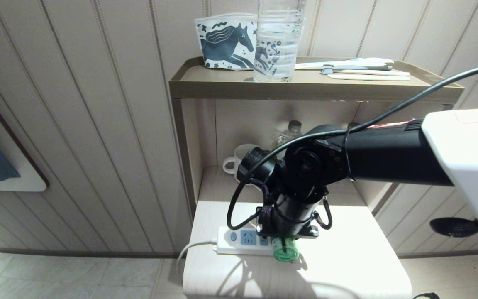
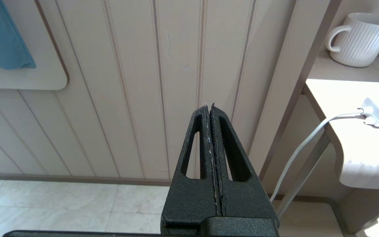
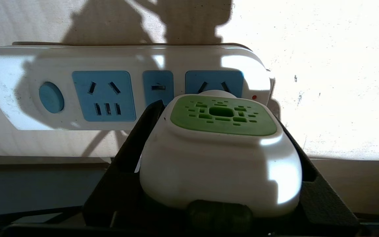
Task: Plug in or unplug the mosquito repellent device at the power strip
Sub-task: Insert the plug into the socket
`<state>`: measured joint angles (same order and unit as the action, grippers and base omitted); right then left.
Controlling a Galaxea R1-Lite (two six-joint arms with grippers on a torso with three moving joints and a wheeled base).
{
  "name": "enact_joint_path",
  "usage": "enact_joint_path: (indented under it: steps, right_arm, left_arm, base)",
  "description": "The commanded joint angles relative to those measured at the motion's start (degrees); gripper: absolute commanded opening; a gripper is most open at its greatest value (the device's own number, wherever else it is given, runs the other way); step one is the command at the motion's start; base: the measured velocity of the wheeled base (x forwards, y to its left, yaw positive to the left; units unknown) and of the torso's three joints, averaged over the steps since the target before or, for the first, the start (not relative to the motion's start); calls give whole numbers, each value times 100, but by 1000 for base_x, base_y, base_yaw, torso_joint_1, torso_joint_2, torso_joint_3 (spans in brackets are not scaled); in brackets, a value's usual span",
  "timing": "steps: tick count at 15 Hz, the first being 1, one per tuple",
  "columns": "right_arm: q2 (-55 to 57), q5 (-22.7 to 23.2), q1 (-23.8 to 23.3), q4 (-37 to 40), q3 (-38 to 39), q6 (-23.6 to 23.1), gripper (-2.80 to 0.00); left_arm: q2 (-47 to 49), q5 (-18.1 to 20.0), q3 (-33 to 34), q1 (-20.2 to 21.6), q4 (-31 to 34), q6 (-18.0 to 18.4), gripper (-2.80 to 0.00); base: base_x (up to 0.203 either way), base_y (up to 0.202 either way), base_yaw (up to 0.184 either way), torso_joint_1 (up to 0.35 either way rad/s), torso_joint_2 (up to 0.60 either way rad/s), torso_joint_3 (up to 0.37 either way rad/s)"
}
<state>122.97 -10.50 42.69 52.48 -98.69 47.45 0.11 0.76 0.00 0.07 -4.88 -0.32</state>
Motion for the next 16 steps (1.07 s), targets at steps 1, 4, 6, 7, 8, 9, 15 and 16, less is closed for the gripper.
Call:
enact_joint_path:
  steps: [1,4,6,7,8,9,15,16]
  right_arm:
    - [-234,4,9,-402,495,95,-280]
    - [-271,27,2,-912,918,115,-280]
    - [-265,39,2,-1037,1090,115,-280]
    - [-274,39,2,-1079,1124,115,-280]
    - [-281,33,2,-1082,1117,115,-280]
    - [-296,30,2,-1082,1087,115,-280]
    - [-438,-32,55,-1073,922,97,0]
    - [-459,-31,55,-1073,922,98,0]
  left_arm:
    - [-2,3,0,1,-5,-3,-280]
    - [-2,3,0,1,-5,-3,-280]
    - [-2,3,0,1,-5,-3,-280]
    - [-2,3,0,1,-5,-3,-280]
    - [-2,3,0,1,-5,-3,-280]
    - [-2,3,0,1,-5,-3,-280]
    - [-2,3,0,1,-5,-3,-280]
    - [-2,3,0,1,-5,-3,-280]
  base:
    - [0,0,0,0,0,0]
    - [0,0,0,0,0,0]
    - [0,0,0,0,0,0]
    - [0,0,0,0,0,0]
    - [0,0,0,0,0,0]
    - [0,0,0,0,0,0]
    - [0,0,0,0,0,0]
    - [0,0,0,0,0,0]
